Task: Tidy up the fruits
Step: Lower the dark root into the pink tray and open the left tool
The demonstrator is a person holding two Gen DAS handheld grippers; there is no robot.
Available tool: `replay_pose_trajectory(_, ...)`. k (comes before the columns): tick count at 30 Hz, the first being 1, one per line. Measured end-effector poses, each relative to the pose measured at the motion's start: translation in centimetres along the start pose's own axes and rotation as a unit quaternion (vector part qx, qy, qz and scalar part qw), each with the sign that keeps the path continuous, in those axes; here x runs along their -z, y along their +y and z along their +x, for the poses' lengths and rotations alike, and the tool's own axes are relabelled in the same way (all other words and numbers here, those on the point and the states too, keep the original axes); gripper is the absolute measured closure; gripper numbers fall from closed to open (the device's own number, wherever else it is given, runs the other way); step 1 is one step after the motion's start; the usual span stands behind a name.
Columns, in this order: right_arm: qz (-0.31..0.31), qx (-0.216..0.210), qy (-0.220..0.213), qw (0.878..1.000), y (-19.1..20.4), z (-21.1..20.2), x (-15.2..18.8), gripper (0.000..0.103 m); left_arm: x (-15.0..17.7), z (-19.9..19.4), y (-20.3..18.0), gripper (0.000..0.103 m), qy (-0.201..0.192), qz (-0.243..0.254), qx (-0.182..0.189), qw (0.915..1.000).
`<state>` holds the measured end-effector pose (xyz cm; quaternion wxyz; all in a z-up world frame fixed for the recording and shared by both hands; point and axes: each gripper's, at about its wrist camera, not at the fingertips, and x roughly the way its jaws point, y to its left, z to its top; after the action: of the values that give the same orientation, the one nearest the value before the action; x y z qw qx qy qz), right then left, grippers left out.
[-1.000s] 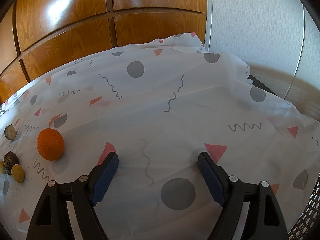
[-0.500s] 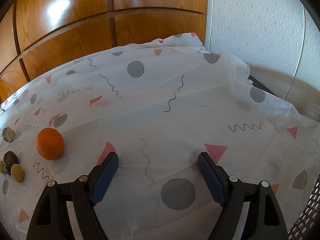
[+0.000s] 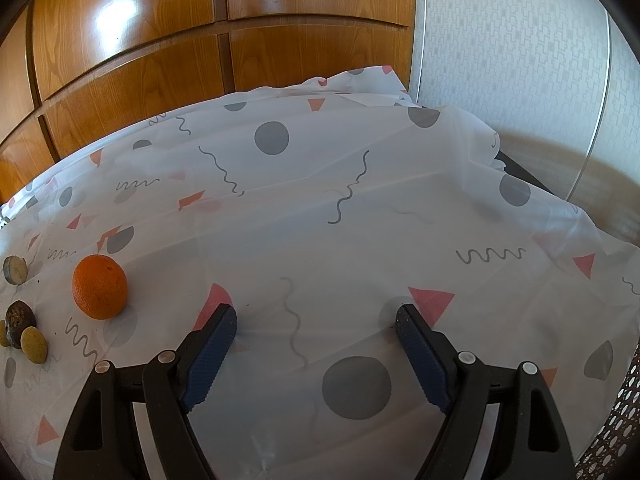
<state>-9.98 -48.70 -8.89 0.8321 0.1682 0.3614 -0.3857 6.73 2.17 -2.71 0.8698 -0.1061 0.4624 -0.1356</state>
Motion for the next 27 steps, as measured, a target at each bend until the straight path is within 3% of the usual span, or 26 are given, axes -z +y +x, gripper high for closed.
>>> replay_pose_trajectory(14,-0.003,0.003,0.0,1.0,-0.2,-0.1,0.0,0.019,3.3,1.6,3.1,0.056,0.03,-0.026,-0.023,0.9989)
replay_pose_trajectory(22,-0.006,0.005,0.0,1.0,-0.2,-0.1,0.1,0.019,3.1,0.7,3.5,0.054,0.012,-0.035,-0.023,0.999)
replay_pose_trajectory(27,-0.007,0.005,-0.001,1.0,-0.2,-0.2,0.1,0.019,2.9,-0.6,2.5,0.049,-0.02,-0.012,-0.037,0.999)
